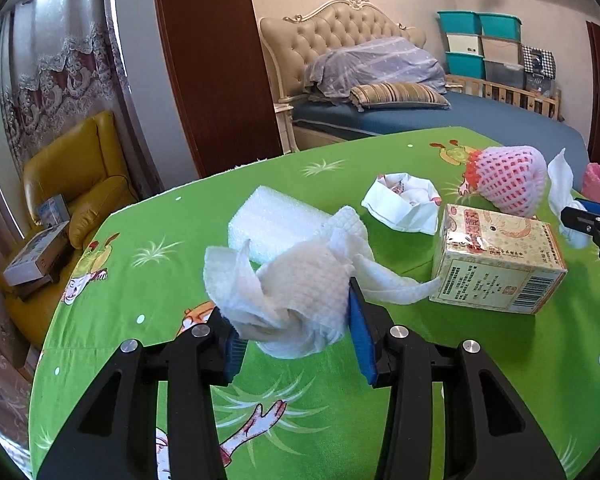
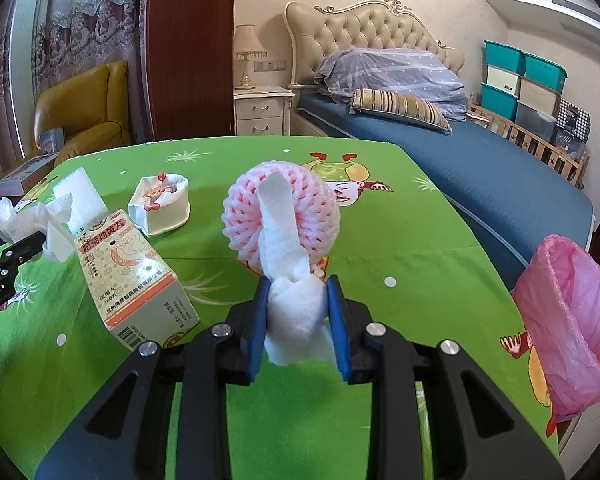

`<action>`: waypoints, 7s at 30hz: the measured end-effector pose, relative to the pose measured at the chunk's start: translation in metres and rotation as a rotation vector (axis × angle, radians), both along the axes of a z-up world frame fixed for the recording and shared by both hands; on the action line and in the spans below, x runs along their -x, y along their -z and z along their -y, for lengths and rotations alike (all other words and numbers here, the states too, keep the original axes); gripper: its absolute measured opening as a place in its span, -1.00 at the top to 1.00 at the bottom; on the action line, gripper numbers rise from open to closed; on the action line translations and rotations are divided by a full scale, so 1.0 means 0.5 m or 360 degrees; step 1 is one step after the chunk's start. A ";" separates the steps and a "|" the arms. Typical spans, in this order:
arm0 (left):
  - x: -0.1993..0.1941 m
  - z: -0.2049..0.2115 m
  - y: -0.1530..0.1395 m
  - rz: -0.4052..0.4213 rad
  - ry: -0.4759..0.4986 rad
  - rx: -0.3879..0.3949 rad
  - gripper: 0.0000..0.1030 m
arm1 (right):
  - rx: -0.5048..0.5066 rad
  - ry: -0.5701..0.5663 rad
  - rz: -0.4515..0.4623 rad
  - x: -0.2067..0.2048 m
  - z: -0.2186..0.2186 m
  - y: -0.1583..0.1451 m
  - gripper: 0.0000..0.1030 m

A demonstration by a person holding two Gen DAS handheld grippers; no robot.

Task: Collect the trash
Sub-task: 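Grasp the twisted white tissue with the right tool while the left tool grasps the crumpled tissue, then carry both tissues over to the pink wastebasket, then open both tools over the basket to drop the tissues, then move both tools back over the table toward the paper box and foam, then close the right tool on the printed paper medicine box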

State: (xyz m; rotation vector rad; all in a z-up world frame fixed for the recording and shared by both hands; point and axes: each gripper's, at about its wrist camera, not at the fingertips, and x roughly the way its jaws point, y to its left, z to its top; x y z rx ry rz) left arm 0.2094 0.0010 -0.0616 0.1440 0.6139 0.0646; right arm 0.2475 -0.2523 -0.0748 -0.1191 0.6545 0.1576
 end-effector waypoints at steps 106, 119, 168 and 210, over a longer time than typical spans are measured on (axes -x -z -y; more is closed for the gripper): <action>-0.056 0.805 -0.121 0.0003 0.1194 0.0235 0.16 | -0.0051 0.0610 0.0455 0.234 0.597 -0.084 0.45; -0.168 0.932 -0.151 -0.0001 0.1188 0.0342 -0.67 | -0.0035 0.0586 0.0475 0.133 0.706 -0.062 -0.39; 0.106 -0.064 -0.062 0.0287 -0.0091 0.0161 -0.75 | 0.0179 -0.0511 0.0144 0.094 -0.096 -0.022 -0.66; 0.058 -0.103 -0.020 0.0168 -0.0248 0.0176 -0.75 | 0.0229 -0.0656 -0.0065 -0.036 -0.223 0.017 -0.41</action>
